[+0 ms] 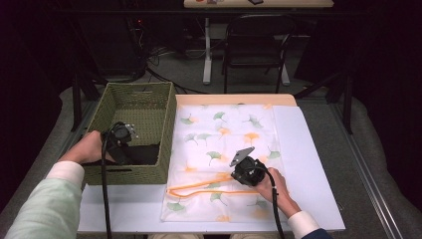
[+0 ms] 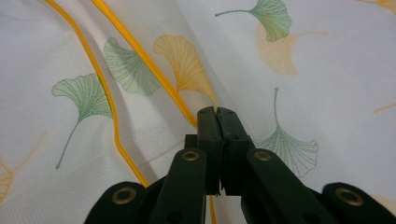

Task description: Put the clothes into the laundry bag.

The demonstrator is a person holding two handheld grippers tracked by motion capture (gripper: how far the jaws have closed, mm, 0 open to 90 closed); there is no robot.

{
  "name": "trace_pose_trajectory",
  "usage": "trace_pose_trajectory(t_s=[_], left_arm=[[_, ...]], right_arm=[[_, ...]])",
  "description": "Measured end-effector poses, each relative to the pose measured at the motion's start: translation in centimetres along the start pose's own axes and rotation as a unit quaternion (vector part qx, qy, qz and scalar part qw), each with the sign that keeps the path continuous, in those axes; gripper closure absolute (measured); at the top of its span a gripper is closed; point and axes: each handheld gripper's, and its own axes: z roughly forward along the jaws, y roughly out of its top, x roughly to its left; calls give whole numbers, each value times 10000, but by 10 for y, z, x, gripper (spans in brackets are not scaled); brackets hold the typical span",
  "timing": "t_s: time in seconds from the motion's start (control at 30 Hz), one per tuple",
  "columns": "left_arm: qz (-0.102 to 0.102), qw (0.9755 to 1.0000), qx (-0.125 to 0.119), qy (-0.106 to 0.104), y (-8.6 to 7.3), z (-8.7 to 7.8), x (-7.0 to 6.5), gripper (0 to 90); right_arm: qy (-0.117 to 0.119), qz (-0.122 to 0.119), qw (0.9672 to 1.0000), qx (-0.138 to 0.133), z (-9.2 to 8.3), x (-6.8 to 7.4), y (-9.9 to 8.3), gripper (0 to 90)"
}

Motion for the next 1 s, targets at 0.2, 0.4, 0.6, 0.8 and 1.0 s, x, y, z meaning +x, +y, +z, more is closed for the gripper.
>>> trace_pose_trajectory(t_s=[0.2, 0.4, 0.6, 0.8, 1.0], left_arm=[[51, 9999, -91, -55, -2, 4, 3, 308], [237, 9996, -133, 58, -3, 5, 3, 505], [218, 9993, -242, 183, -5, 5, 5, 598], [74, 10000, -19, 52, -4, 15, 7, 393], [176, 9997, -188, 21, -8, 14, 8, 592]], right_arm=[[19, 31, 10000, 25, 1, -1, 0, 889], [4, 24, 10000, 21, 0, 0, 0, 889], [6, 45, 10000, 32, 0, 0, 0, 889], [12, 29, 10000, 33, 1, 1, 0, 889], [2, -2, 10000, 17, 0, 1, 0, 889]])
